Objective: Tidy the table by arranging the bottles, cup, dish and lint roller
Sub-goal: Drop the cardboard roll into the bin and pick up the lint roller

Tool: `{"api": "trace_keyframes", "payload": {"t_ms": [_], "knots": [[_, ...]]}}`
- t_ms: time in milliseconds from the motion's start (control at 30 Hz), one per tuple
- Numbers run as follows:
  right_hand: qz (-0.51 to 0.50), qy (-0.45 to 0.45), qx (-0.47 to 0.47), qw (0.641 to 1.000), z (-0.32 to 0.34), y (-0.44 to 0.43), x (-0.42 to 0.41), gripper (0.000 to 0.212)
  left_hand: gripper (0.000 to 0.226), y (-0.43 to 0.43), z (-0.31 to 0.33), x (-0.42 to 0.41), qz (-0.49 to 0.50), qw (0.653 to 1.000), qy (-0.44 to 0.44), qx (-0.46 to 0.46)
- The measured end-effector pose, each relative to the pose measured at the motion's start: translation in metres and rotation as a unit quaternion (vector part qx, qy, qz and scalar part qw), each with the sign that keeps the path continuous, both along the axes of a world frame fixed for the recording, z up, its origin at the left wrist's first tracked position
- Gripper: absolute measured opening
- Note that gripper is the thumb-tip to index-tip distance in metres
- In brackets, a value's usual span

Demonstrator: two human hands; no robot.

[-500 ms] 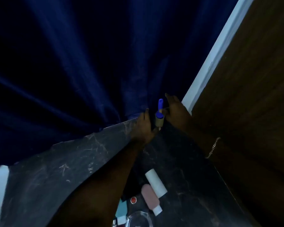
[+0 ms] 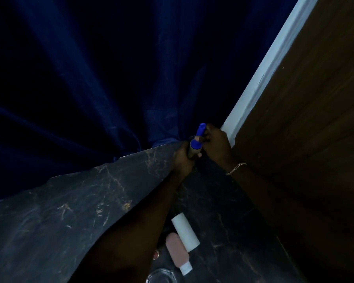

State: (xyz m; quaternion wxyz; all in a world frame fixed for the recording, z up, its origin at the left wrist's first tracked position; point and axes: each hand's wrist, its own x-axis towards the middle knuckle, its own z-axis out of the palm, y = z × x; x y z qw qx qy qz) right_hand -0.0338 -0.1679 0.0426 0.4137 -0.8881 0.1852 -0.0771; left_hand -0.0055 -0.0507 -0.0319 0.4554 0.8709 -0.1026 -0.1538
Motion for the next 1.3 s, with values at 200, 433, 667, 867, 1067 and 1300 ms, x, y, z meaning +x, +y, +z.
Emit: {"api": "trace_keyframes", "payload": {"t_ms": [200,433,667,867,1067,1300], "knots": [[-0.004,-0.067,0.141,0.988,0.026,0.006,-0.043,0.014,0.041,0.042,0.02,-0.029,-0.049,0.991,-0.015,-0.124],[-0.006,-0.125,0.25,0.96,0.069,0.04,-0.121,0.027,0.043,0.103,0.051,-0.096,-0.065,0.986,-0.108,-0.109],[0.05,-0.081,0.076,0.993,0.105,0.084,-0.196,0.035,0.045,0.183,0.099,-0.169,-0.092,0.986,-0.126,-0.06],[0.244,0.114,-0.203,0.942,0.127,0.128,-0.237,0.027,0.053,0.242,0.125,-0.219,-0.098,0.98,-0.159,0.065],[0.287,0.182,-0.285,0.896,0.129,0.194,-0.253,0.039,0.051,0.28,0.14,-0.256,-0.096,0.965,-0.192,0.148],[0.318,0.164,-0.251,0.9,0.124,0.239,-0.26,0.015,0.047,0.313,0.154,-0.276,-0.075,0.948,-0.235,0.203]]}}
